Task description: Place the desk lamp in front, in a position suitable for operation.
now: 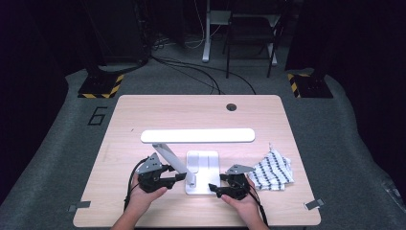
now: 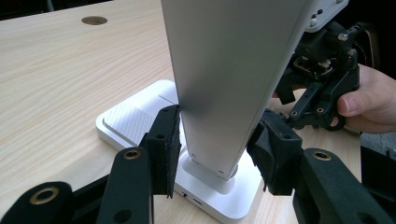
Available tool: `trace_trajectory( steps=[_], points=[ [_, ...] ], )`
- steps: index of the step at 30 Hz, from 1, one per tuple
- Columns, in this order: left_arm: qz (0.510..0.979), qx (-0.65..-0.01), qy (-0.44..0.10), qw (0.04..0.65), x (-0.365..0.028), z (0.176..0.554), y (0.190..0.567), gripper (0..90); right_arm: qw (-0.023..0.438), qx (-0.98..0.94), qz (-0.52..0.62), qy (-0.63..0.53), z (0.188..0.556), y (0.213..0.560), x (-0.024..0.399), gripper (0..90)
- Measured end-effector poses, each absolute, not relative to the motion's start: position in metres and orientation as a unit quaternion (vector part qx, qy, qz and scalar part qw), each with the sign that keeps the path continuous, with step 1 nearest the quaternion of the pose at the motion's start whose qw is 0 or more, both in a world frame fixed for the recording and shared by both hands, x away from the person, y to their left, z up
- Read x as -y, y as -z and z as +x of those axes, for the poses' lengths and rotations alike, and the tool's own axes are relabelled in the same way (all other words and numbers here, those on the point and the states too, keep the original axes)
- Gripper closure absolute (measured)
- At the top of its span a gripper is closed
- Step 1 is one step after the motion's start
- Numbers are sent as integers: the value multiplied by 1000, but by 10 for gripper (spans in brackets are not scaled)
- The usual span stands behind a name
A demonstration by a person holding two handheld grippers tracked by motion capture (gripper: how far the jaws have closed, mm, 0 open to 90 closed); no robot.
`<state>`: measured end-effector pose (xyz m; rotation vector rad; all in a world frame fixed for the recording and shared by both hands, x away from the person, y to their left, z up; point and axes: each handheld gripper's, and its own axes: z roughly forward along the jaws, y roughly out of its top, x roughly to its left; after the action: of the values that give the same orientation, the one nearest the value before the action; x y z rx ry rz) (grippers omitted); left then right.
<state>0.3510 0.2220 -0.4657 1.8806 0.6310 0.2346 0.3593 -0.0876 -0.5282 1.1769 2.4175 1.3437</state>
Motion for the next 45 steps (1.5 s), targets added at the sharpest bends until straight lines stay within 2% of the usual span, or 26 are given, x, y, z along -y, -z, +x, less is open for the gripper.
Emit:
trace_trajectory(
  steps=[15,26,40,45],
  points=[
    [765,-239,-78,593,-232,351,456,464,58,-805,383,-448,363,528,80,331],
    [771,-236,-84,586,-236,351,452,524,58,-806,381,-449,362,529,78,327],
    [770,-221,-73,594,-246,346,454,508,53,-811,373,-449,362,528,73,344],
    [777,-216,-102,582,-245,342,451,530,70,-817,360,-444,357,513,82,334]
  ],
)
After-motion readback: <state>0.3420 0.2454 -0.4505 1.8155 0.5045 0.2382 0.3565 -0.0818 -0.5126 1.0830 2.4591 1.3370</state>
